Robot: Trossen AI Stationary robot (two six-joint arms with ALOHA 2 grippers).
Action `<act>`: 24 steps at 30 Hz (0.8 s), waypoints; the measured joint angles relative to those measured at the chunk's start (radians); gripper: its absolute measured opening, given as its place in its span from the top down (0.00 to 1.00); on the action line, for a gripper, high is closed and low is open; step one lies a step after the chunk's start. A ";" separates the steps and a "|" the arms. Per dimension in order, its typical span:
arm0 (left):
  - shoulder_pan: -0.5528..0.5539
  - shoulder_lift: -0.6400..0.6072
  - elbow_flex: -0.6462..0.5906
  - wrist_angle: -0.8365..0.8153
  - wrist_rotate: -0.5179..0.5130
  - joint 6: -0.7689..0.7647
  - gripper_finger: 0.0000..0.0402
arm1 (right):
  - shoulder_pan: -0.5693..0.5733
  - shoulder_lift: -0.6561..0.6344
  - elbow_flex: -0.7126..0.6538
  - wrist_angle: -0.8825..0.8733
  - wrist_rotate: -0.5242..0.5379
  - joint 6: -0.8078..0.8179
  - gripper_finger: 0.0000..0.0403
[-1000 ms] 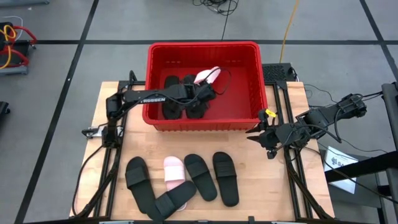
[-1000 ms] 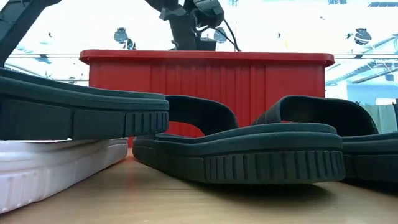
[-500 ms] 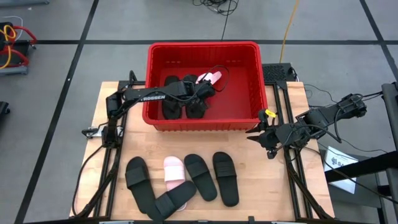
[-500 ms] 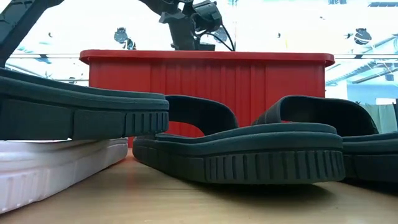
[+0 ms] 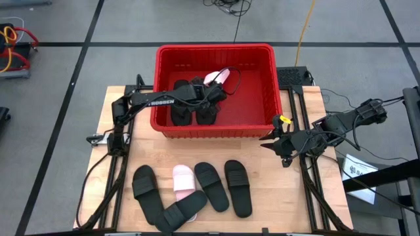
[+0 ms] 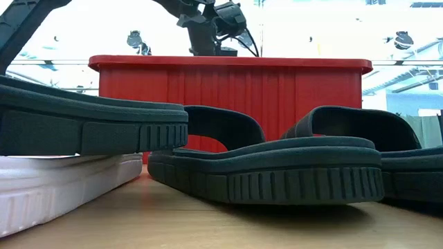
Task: Pick and place slides into bin
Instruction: Put the pink slide into the red bin
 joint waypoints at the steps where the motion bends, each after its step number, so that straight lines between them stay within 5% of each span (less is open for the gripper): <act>1: 0.000 0.000 0.000 0.000 0.000 0.000 0.98 | 0.000 0.000 0.000 0.000 0.000 0.001 0.78; 24: 0.004 0.023 -0.004 -0.006 0.087 -0.030 0.92 | 0.000 0.000 0.000 -0.001 0.000 0.000 0.78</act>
